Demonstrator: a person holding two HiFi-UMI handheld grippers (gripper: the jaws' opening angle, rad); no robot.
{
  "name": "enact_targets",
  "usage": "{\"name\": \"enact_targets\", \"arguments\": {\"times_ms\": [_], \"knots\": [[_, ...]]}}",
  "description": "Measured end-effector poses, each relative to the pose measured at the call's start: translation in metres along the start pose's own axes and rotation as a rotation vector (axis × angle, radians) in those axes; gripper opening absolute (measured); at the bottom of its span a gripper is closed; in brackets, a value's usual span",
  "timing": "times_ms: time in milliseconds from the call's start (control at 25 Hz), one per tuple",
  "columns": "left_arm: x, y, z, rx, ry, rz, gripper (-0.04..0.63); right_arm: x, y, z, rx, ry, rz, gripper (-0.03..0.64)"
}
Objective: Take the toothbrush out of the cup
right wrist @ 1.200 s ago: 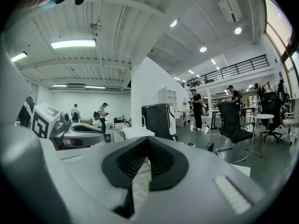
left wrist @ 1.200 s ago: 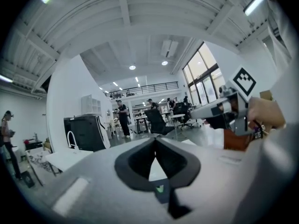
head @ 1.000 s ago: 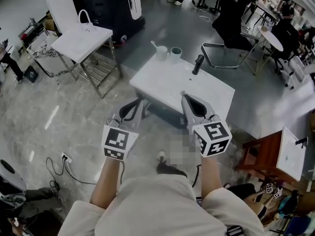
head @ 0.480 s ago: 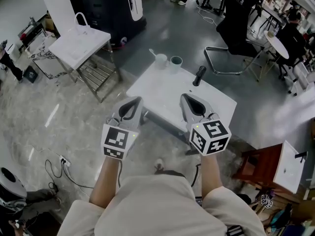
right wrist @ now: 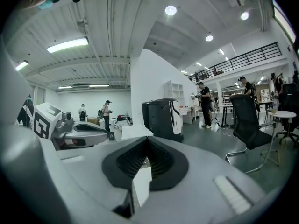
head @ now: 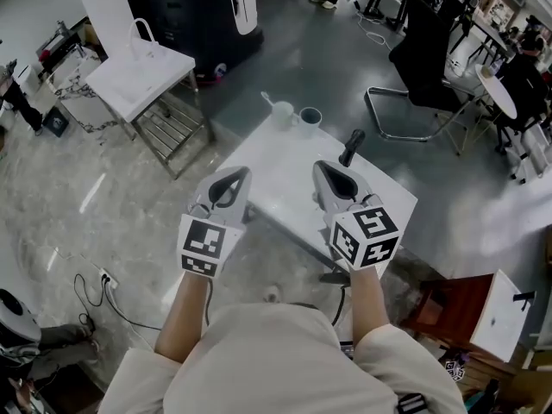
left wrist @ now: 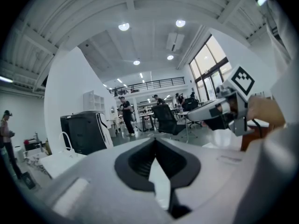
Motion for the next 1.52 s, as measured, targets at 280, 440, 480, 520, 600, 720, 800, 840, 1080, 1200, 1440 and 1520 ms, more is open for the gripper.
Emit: {"name": "enact_targets", "arguments": {"times_ms": [280, 440, 480, 520, 600, 720, 800, 840, 1080, 1200, 1440, 1520], "knots": [[-0.011, -0.012, 0.026, 0.031, -0.009, -0.005, 0.0, -0.004, 0.025, 0.03, 0.029, 0.001, -0.001, 0.005], [-0.017, -0.018, 0.04, 0.033, -0.021, 0.0, 0.0, -0.006, 0.035, 0.039, 0.029, 0.017, 0.0, 0.005], [-0.018, -0.02, 0.044, 0.033, -0.02, 0.0, 0.0, -0.007, 0.037, 0.042, 0.027, 0.015, -0.001, 0.005], [-0.019, -0.022, 0.048, 0.031, -0.019, -0.001, 0.001, -0.009, 0.04, 0.046, 0.024, 0.011, -0.002, 0.005], [-0.021, -0.028, 0.056, 0.023, -0.015, -0.003, 0.0, -0.012, 0.045, 0.054, 0.017, 0.003, -0.007, 0.005], [-0.029, -0.043, 0.071, 0.012, -0.011, -0.004, 0.0, -0.017, 0.051, 0.073, 0.014, -0.011, -0.029, 0.005], [-0.035, -0.056, 0.083, 0.008, -0.009, -0.007, 0.0, -0.021, 0.058, 0.088, 0.004, -0.023, -0.042, 0.005], [-0.038, -0.063, 0.09, 0.004, -0.008, -0.009, 0.0, -0.022, 0.062, 0.096, -0.001, -0.028, -0.043, 0.005], [-0.052, -0.107, 0.127, -0.017, -0.012, -0.025, 0.0, -0.028, 0.075, 0.154, 0.03, -0.029, -0.043, 0.028], [-0.063, -0.131, 0.145, -0.024, -0.017, -0.039, 0.0, -0.035, 0.083, 0.186, 0.023, -0.057, -0.048, 0.034], [-0.083, -0.172, 0.175, -0.05, -0.04, -0.062, 0.0, -0.053, 0.096, 0.243, 0.011, -0.142, -0.035, 0.051], [-0.09, -0.181, 0.183, -0.059, -0.047, -0.065, 0.0, -0.061, 0.101, 0.257, 0.011, -0.172, -0.039, 0.057]]}}
Point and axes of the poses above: the fingertips, and each gripper's own axes: z forward along the fingers, y to its right, x out of its top, the point moved 9 cm from there along -z, backward along the fingers, and after that the axes turned 12 degrees about y, right-handed, at the moved point
